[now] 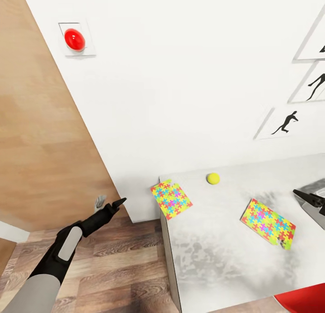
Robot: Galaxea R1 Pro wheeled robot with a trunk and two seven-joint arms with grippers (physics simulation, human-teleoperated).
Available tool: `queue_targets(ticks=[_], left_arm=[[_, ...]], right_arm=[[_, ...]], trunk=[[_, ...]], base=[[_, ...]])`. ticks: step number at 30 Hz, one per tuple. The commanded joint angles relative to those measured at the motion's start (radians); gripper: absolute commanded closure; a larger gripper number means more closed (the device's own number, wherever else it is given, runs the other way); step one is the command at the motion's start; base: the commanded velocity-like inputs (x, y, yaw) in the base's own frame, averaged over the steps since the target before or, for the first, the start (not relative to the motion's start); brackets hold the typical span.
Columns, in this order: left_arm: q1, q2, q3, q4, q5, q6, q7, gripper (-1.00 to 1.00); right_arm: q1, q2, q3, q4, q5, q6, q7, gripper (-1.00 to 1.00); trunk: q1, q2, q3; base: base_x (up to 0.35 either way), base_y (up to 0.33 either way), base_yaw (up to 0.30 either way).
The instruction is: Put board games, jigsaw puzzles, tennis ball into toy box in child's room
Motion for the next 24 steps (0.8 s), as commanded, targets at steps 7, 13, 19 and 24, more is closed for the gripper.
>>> queue_targets(ticks=[7,13,19,24], left_arm=[[-0.001,0.000,0.014,-0.001,0.005,0.008,0.013,-1.00],[-0.001,0.000,0.021,0.000,0.005,0.007,0.020,-1.00],[-0.001,0.000,0.023,0.001,0.004,0.006,0.022,-1.00],[-0.001,0.000,0.027,0.002,0.004,0.006,0.024,-1.00]], right_arm=[[-0.001,0.000,-0.001,0.000,-0.002,0.005,0.002,-1.00],[-0.001,0.000,-0.001,0.000,-0.002,0.005,0.002,-1.00],[-0.001,0.000,-0.001,0.000,-0.002,0.006,0.002,-1.00],[-0.001,0.000,-0.001,0.000,-0.002,0.005,0.002,-1.00]], trunk=[[0.001,-0.002,-0.002],[0.001,-0.002,-0.002],[0.001,-0.002,-0.002],[0.001,-0.002,-0.002]], base=[[0.000,0.000,0.000],[0.000,0.000,0.000],[0.000,0.000,0.000],[0.000,0.000,0.000]])
